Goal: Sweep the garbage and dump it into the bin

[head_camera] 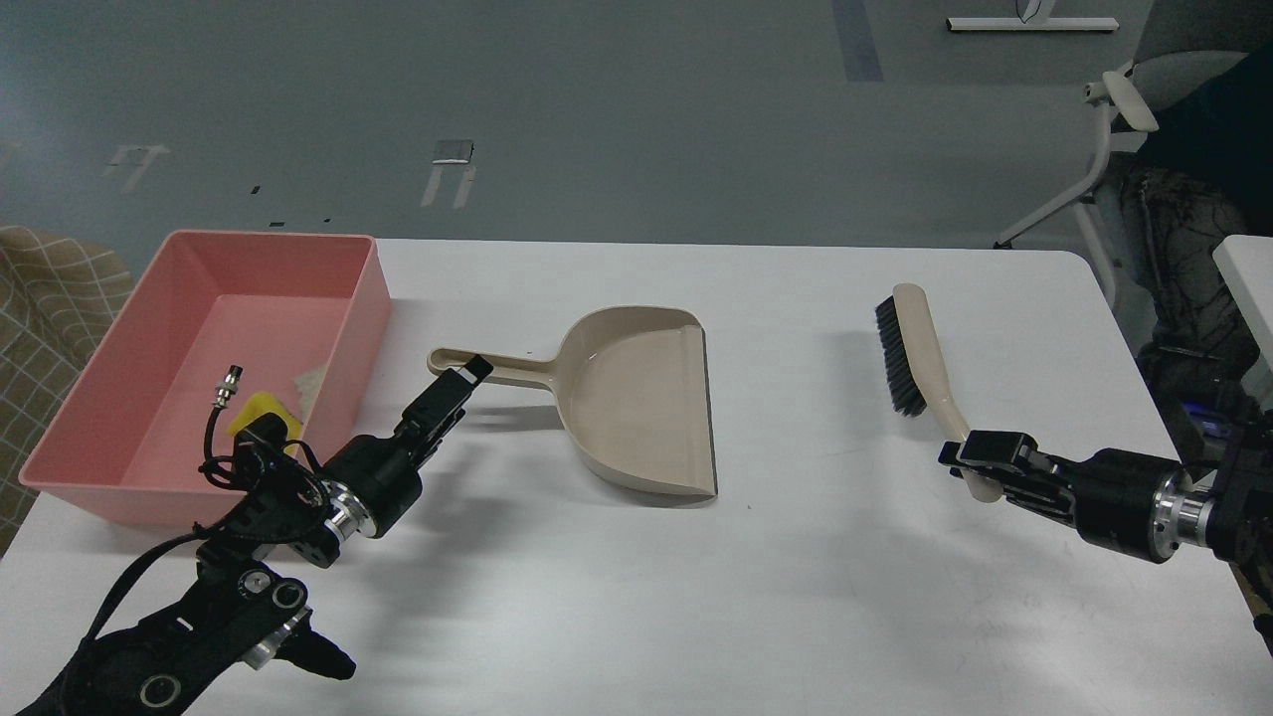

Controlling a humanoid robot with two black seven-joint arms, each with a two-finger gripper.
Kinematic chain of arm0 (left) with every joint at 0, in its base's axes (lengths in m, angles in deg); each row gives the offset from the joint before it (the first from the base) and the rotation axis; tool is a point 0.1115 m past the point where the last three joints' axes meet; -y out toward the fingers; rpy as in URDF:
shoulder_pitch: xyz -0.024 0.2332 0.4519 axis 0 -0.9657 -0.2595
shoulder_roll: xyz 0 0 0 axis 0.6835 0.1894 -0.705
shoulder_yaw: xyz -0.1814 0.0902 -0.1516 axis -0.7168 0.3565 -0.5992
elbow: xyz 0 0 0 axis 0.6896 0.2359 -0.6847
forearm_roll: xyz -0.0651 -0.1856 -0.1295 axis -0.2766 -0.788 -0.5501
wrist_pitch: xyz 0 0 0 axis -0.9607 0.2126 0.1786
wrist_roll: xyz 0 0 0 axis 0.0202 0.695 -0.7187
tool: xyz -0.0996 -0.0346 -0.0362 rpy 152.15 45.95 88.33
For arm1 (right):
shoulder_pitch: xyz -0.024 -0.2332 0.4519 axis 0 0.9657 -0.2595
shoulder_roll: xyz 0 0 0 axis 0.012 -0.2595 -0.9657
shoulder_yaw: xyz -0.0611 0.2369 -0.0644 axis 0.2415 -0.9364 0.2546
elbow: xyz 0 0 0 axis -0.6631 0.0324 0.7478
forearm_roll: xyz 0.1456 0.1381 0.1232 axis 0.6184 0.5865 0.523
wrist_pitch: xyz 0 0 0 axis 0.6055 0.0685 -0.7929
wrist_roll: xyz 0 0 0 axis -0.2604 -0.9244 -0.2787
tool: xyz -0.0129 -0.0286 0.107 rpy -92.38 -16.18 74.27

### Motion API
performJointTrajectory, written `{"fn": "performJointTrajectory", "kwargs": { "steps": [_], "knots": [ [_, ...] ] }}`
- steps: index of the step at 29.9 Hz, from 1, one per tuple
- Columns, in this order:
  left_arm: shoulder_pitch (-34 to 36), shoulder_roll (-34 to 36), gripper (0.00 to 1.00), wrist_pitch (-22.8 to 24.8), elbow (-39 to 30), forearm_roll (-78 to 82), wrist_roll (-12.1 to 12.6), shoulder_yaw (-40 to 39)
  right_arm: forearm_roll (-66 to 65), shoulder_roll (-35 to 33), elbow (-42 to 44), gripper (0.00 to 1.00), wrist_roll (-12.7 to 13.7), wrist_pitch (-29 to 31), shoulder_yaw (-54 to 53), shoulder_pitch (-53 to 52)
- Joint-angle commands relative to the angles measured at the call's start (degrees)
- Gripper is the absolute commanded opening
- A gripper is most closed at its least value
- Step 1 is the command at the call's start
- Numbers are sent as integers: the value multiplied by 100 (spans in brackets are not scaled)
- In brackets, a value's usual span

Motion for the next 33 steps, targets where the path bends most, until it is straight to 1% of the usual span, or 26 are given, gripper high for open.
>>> {"fn": "performJointTrajectory", "kwargs": {
  "steps": [1,3,5,6,7,8,9,10,11,12,14,15,17,18,19,20,22,26,29,32,33],
  "knots": [
    [-7,11,98,10,-222,-70,-6,-91,-67,9,56,0,11,-9,44,27],
    [1,2,98,10,-311,-79,-6,-126,-67,9,108,0,20,-9,44,27],
    [19,2,98,10,-346,-79,-6,-161,-67,9,135,8,37,-9,44,27],
    [19,2,98,10,-363,-79,-6,-196,-58,9,135,15,46,-9,44,27],
    [28,2,98,10,-364,-70,-6,-196,-58,9,135,17,55,-9,44,27],
    [45,11,98,19,-364,-70,-6,-196,-58,9,135,25,81,-26,44,27],
    [45,11,98,37,-372,-70,3,-205,-58,18,135,30,107,-35,44,36],
    [54,37,98,63,-407,-70,-5,-249,-49,18,135,40,151,-53,44,36],
    [54,72,98,89,-434,-70,3,-301,-49,18,135,46,178,-53,44,36],
    [54,72,98,89,-434,-70,3,-302,-49,18,135,46,178,-53,44,36],
    [63,107,98,133,-478,-70,3,-328,-49,18,135,55,178,-53,44,44],
    [63,116,98,133,-495,-70,3,-328,-49,18,135,58,178,-53,44,53],
    [63,142,98,133,-495,-70,3,-337,-40,18,126,68,187,-53,44,53],
    [63,142,98,133,-495,-70,3,-337,-40,18,126,68,187,-53,44,53],
    [63,177,98,133,-513,-70,3,-337,-40,18,117,76,187,-53,35,36],
    [63,204,98,133,-530,-79,3,-337,-32,18,117,81,187,-53,35,27],
    [54,300,98,212,-627,-114,3,-346,-14,1,91,93,187,-53,9,9],
    [19,432,98,388,-803,-281,21,-477,-5,-140,73,96,169,-27,-44,1],
    [-51,581,98,686,-1101,-316,56,-609,30,-509,47,98,73,52,-202,9],
    [-157,696,98,968,-1295,-325,56,-793,30,-755,91,98,-147,499,-474,1],
    [-166,705,98,1099,-1347,-386,56,-907,30,-851,126,98,-252,523,-692,1]
  ]
}}
